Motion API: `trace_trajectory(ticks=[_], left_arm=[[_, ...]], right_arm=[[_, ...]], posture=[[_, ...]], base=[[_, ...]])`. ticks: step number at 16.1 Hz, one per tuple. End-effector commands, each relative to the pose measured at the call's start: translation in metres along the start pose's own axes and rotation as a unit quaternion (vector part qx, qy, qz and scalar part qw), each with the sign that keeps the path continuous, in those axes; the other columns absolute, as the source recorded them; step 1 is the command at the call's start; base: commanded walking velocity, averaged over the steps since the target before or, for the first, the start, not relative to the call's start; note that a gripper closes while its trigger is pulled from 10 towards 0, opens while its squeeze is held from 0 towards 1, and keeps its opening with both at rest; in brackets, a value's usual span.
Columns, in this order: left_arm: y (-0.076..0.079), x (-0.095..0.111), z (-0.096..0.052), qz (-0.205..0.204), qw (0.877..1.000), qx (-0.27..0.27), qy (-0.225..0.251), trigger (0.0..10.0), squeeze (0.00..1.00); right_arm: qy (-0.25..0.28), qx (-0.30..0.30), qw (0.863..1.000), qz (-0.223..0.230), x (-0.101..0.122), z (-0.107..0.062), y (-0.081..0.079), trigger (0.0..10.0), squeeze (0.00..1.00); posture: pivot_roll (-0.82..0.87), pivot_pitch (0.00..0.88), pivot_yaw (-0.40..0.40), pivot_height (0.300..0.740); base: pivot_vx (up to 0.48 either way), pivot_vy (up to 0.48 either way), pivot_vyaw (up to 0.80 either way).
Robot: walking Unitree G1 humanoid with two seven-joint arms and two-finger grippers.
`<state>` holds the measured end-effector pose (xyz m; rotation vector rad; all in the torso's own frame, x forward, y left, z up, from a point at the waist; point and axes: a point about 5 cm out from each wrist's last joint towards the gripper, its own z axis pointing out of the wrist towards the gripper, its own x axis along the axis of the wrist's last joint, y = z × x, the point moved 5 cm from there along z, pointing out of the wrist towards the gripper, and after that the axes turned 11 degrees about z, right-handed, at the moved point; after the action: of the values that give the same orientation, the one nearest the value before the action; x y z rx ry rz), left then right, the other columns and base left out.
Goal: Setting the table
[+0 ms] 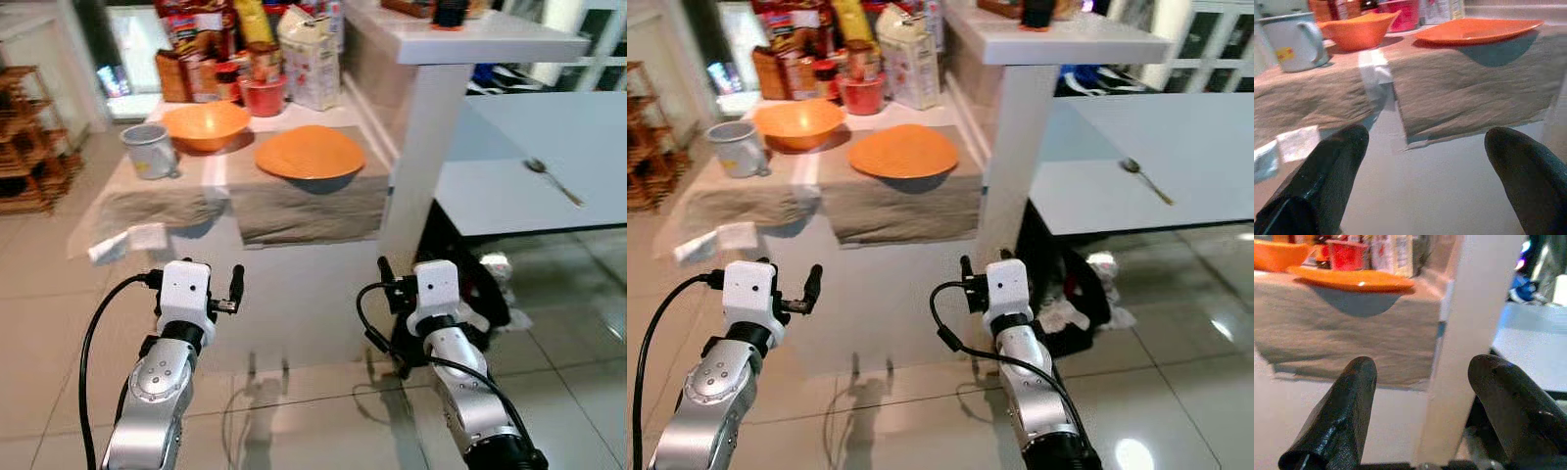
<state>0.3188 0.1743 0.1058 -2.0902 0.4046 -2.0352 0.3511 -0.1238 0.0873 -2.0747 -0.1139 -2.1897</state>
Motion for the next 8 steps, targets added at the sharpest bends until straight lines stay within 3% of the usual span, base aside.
trace_trajectory(ticks=[1, 4, 8], left_arm=[[0.0, 0.011, 0.002, 0.009, 1.0, 0.0, 0.021, 10.0, 0.0], [0.002, 0.014, 0.003, 0.006, 1.0, -0.002, 0.026, 10.0, 0.0], [0.004, 0.016, 0.002, 0.01, 0.999, -0.008, 0.032, 10.0, 0.0]], right_arm=[[0.028, 0.004, 1.0, -0.006, 0.016, 0.006, -0.002, 10.0, 0.0], [0.046, 0.009, 0.999, -0.007, 0.03, 0.014, -0.005, 10.0, 0.0], [0.046, 0.006, 0.999, -0.005, 0.031, 0.017, -0.004, 10.0, 0.0]], posture=[[-0.04, 0.0, 0.035, 0.74], [-0.04, 0.0, 0.035, 0.74], [-0.04, 0.0, 0.037, 0.74]], base=[[0.386, 0.285, 0.0], [0.395, 0.273, 0.0], [0.398, 0.267, 0.0]])
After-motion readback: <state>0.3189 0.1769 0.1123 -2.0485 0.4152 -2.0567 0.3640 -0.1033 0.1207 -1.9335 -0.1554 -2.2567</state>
